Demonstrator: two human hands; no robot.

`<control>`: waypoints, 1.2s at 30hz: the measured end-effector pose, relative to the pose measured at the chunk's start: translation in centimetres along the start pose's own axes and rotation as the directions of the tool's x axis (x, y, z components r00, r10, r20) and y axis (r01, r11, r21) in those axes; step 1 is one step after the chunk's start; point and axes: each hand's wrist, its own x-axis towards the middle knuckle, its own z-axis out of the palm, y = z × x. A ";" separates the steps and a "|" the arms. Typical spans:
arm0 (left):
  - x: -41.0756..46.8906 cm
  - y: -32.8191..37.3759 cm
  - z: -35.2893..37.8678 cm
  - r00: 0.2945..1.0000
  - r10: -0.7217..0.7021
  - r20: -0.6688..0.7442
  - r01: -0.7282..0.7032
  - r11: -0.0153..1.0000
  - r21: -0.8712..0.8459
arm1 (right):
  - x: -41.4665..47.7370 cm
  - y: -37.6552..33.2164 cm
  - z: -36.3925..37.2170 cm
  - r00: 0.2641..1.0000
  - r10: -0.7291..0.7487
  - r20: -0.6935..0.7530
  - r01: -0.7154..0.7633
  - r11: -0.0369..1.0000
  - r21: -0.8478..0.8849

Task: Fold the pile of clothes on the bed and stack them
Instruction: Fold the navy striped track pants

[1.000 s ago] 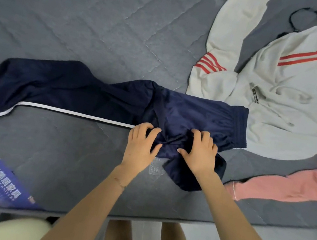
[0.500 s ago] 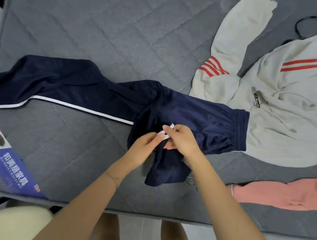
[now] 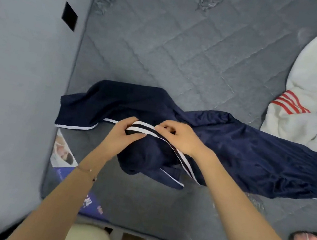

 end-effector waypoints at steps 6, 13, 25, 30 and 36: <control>2.7 -3.1 -8.8 0.988 0.000 -0.153 0.051 0.943 0.329 | 4.8 -2.8 3.1 0.995 0.067 0.076 -0.058 0.991 -0.118; 4.8 -2.9 -13.9 0.980 0.095 -0.173 0.021 0.822 0.569 | 9.0 -4.8 4.1 0.996 0.086 0.037 -0.074 0.966 -0.249; 6.4 -2.0 -14.8 0.977 0.213 -0.004 -0.164 0.761 0.627 | 6.9 -4.8 6.8 0.972 0.004 -0.233 -0.031 0.993 -0.112; 6.3 -0.8 -14.6 0.877 0.468 -0.107 -0.322 0.739 0.592 | 6.6 -5.4 4.8 0.851 -0.022 -0.524 -0.012 0.998 -0.060; 6.3 3.3 -14.7 0.629 0.741 -0.236 -0.511 0.622 0.593 | 6.7 -7.6 2.7 0.701 -0.091 -0.707 0.106 0.994 -0.022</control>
